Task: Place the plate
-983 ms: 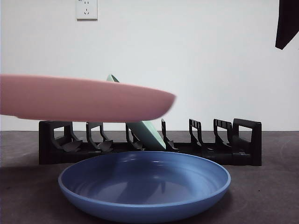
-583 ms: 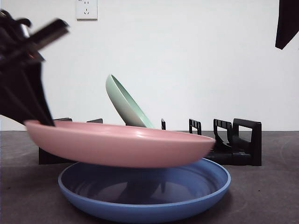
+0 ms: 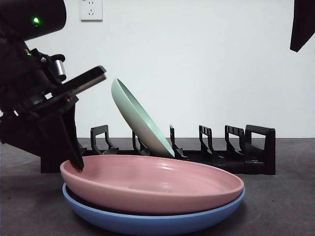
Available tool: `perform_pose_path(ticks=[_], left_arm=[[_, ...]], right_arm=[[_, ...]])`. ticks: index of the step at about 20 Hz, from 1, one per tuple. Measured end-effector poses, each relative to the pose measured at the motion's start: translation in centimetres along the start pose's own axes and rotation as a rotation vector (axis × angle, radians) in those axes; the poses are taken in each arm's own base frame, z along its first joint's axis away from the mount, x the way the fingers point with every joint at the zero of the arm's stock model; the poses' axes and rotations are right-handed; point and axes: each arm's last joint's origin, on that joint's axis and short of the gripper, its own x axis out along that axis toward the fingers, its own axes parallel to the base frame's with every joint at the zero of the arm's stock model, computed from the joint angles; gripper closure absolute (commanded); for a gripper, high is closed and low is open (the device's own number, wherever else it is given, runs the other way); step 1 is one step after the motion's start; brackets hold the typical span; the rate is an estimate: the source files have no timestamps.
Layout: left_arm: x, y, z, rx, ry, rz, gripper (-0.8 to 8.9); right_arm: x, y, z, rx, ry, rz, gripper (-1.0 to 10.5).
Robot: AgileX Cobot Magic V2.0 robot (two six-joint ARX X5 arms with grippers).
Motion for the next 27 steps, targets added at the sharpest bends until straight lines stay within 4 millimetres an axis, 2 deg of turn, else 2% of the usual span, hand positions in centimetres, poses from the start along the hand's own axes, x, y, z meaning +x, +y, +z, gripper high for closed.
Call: perform_pose_path(ticks=[3,6,9,11,14,17,19,22,27], left_arm=[[0.0,0.0,0.0,-0.007,0.003,0.001,6.20],[-0.1,0.2,-0.3,-0.017,0.032,0.025,5.80],[-1.7,0.0,-0.4,-0.003,0.025,0.020,4.55],[-4.1,-0.6,0.4,0.035,-0.059,-0.032,4.37],[-8.3,-0.1,0.8,0.112,-0.167,-0.051,4.37],[-12.5,1.2,0.3,0.191,-0.240,-0.008,4.37],[-15.0,2.1,-0.8,0.221,-0.281,0.028,4.37],[-17.3,3.2,-2.7,0.214,-0.321,0.067,4.37],[-19.1,3.6,-4.8,0.214,-0.368,0.063,4.37]], right_arm=[[0.0,0.0,0.0,0.000,0.000,0.000,6.5],[0.0,0.0,0.0,0.000,0.000,0.000,6.5],[0.0,0.0,0.0,0.000,0.000,0.000,6.5],[0.0,0.0,0.0,0.000,0.000,0.000,6.5],[0.0,0.0,0.0,0.000,0.000,0.010,6.5],[0.0,0.2,0.1,0.004,-0.007,0.083,6.5],[0.5,0.4,0.5,0.024,-0.006,0.134,6.5],[1.3,1.0,2.8,0.057,0.031,0.219,6.5],[2.7,4.2,9.1,0.016,0.085,0.322,6.5]])
